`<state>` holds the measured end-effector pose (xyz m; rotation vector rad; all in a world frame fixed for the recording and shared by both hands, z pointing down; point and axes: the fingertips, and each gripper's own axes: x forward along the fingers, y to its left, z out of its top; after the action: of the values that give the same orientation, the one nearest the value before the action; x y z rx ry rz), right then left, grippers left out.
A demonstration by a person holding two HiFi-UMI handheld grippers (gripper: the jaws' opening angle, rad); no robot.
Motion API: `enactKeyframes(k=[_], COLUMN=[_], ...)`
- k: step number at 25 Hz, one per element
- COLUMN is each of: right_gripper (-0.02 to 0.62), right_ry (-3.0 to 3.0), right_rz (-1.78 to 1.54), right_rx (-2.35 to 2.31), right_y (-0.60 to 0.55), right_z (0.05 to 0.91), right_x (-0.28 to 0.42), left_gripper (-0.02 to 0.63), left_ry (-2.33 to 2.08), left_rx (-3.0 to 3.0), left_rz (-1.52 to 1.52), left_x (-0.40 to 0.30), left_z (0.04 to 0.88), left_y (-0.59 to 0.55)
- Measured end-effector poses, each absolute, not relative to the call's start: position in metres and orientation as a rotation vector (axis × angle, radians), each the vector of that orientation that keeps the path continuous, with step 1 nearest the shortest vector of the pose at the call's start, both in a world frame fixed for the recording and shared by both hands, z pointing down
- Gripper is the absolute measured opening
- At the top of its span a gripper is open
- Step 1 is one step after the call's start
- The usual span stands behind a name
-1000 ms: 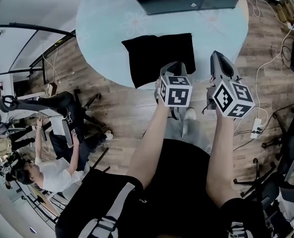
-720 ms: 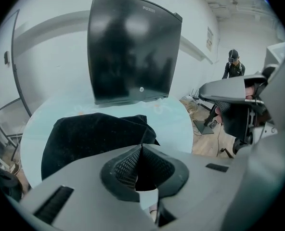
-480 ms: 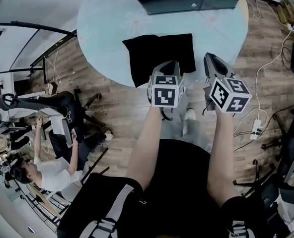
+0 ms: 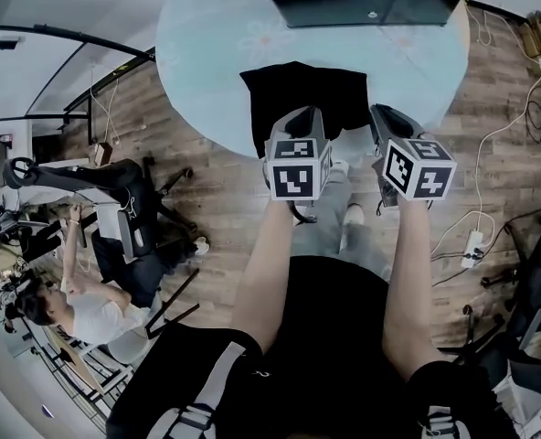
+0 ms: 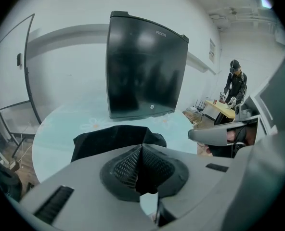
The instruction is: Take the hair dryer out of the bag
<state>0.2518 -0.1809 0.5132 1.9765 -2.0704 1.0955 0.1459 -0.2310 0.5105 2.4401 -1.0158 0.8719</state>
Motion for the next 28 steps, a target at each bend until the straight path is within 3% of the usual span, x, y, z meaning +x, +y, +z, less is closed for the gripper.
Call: enactKeyframes(k=[2, 25, 28], right_gripper=[0.069, 0.069, 0.106], right_ry=[-2.072, -1.839, -1.863], right_rz=[1.117, 1.097, 1.125], right_rx=[1.93, 1.837, 1.781], right_y=[-0.183, -0.221, -0.222], right_z=[0.52, 0.585, 0.594], right_x=[0.247, 0.243, 0.235], left_gripper=[0.02, 0.02, 0.02], left_ry=[-1.032, -1.027, -1.051], left_rx=[2.435, 2.533, 2.543], left_rz=[0.869, 1.034, 1.047], left_x=[0.141, 0.105, 0.103], left_z=[0.51, 0.519, 0.518], left_y=[-0.234, -0.259, -0.261])
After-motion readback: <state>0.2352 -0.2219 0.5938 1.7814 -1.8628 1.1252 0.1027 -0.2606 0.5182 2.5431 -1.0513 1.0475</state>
